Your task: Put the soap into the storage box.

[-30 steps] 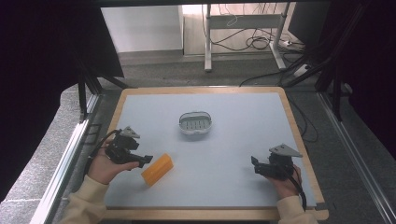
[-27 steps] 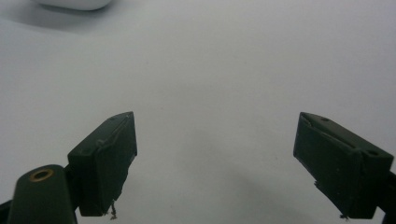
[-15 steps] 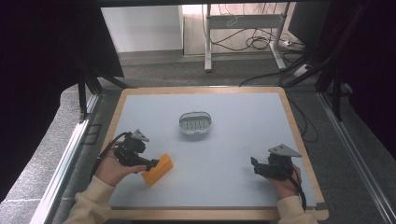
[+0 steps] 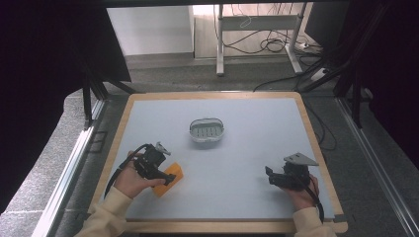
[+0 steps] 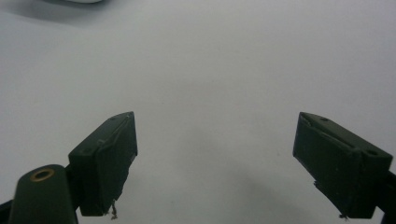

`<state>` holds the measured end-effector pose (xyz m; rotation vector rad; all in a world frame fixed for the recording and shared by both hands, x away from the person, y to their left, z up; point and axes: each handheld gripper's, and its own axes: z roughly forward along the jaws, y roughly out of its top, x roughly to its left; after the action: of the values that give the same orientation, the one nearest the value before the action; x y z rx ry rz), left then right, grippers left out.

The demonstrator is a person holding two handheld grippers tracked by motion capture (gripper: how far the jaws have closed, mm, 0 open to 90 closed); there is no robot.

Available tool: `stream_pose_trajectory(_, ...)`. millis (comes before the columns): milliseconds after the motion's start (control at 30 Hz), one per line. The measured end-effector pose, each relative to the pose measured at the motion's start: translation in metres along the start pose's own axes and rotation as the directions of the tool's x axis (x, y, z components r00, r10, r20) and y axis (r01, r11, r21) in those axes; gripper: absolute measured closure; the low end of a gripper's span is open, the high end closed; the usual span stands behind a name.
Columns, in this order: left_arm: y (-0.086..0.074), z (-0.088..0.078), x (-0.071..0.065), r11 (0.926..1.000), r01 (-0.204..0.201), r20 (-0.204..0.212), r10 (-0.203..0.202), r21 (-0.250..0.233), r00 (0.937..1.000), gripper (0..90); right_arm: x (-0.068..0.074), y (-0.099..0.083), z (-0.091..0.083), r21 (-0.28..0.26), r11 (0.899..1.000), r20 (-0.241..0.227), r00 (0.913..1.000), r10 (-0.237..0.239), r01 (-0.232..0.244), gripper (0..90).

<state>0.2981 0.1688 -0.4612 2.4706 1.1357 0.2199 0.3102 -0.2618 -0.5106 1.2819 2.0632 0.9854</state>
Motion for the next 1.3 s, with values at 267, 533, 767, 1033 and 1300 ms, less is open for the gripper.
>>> stream_pose_trajectory(267,0.002,0.019,-0.002,0.9986,0.001,-0.016,0.0,0.052,0.9999,28.9,0.001,-0.001,0.002,0.013,1.0,0.003,1.0,-0.009,0.009,14.1)
stream_pose_trajectory(533,0.002,0.028,-0.002,0.9964,0.006,-0.023,-0.004,0.084,0.9997,36.2,0.0,-0.001,0.001,0.014,1.0,0.007,0.9999,-0.009,0.009,14.1)
stream_pose_trajectory(767,0.001,0.033,-0.003,0.9946,0.009,-0.012,-0.008,0.103,0.9999,50.0,0.0,-0.001,0.002,0.016,1.0,0.009,0.9999,-0.009,0.009,14.1)
stream_pose_trajectory(1033,0.001,0.034,-0.005,0.9941,0.003,-0.019,-0.001,0.109,0.9998,55.4,-0.001,-0.001,0.002,0.017,1.0,0.012,0.9999,-0.009,0.009,14.1)
stream_pose_trajectory(1300,0.001,0.036,-0.004,0.9925,-0.006,0.001,0.006,0.122,1.0,60.9,-0.001,-0.001,0.002,0.02,1.0,0.017,0.9998,-0.008,0.008,14.2)
